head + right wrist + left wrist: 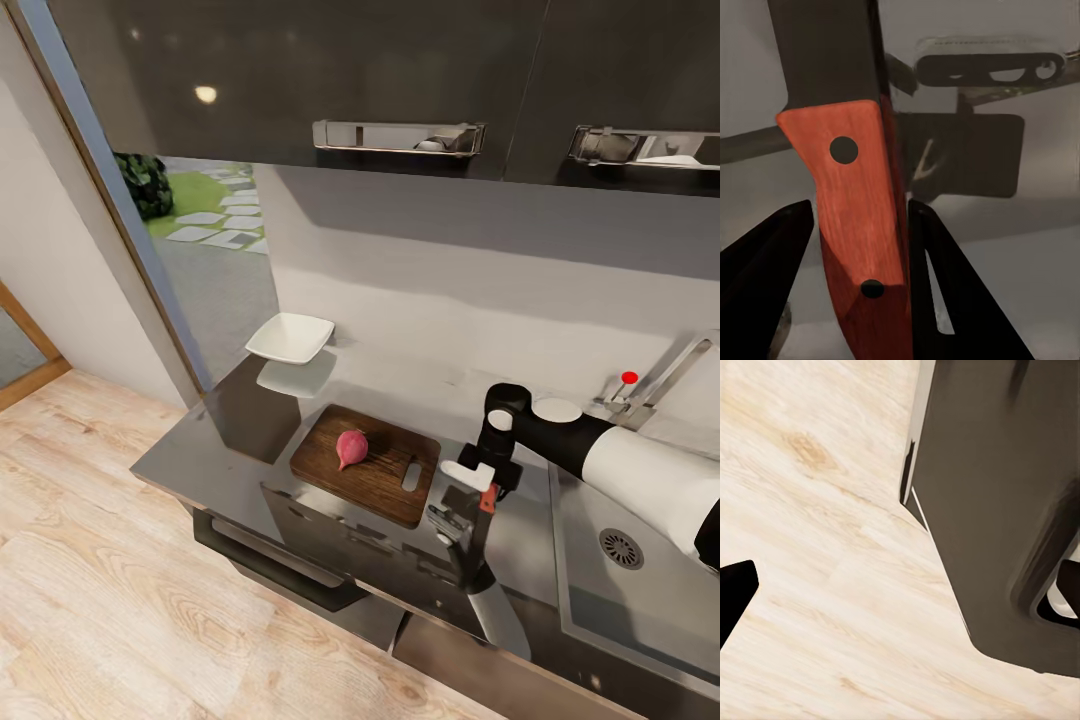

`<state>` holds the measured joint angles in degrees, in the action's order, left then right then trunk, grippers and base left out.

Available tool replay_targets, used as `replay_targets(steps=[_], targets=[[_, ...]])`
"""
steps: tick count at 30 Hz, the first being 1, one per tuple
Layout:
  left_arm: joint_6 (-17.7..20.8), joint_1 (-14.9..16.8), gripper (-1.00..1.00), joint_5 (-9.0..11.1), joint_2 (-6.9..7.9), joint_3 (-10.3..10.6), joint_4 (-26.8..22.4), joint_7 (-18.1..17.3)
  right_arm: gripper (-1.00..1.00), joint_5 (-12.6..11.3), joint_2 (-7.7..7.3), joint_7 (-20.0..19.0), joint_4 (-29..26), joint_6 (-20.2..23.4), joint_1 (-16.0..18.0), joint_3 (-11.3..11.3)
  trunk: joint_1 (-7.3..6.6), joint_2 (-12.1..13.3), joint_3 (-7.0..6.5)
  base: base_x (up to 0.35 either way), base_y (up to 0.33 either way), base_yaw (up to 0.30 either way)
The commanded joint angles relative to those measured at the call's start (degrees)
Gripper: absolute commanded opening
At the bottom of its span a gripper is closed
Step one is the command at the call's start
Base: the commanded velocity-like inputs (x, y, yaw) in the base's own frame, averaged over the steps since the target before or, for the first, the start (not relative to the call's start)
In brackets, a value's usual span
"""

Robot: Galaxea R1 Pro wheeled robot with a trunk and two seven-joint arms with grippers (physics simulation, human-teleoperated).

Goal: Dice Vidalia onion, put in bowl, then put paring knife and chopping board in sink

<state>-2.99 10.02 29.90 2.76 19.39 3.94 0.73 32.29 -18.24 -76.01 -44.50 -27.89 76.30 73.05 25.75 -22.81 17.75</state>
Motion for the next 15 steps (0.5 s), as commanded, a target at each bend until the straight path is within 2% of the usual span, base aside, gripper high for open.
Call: replay_targets(steps=[1, 5, 15], targets=[[-0.3, 0.1, 1.00, 0.3, -0.02, 0.5, 0.2, 0.0, -1.00, 0.1, -0.03, -0.6, -0.2, -0.1, 0.1, 0.1, 0.03, -0.1, 0.10, 0.000, 0.000, 0.000], [-0.4, 0.1, 1.00, 0.3, -0.04, 0.5, 0.2, -0.1, -1.00, 0.2, 0.02, -1.7, -0.5, 0.4, 0.1, -0.4, 0.03, -0.1, 0.10, 0.000, 0.000, 0.000], [-0.4, 0.1, 1.00, 0.2, -0.40, 0.4, 0.0, -0.1, -1.00, 0.2, 0.04, -3.6, -0.6, 0.6, 0.1, -6.2, 0.03, -0.1, 0.10, 0.000, 0.000, 0.000]])
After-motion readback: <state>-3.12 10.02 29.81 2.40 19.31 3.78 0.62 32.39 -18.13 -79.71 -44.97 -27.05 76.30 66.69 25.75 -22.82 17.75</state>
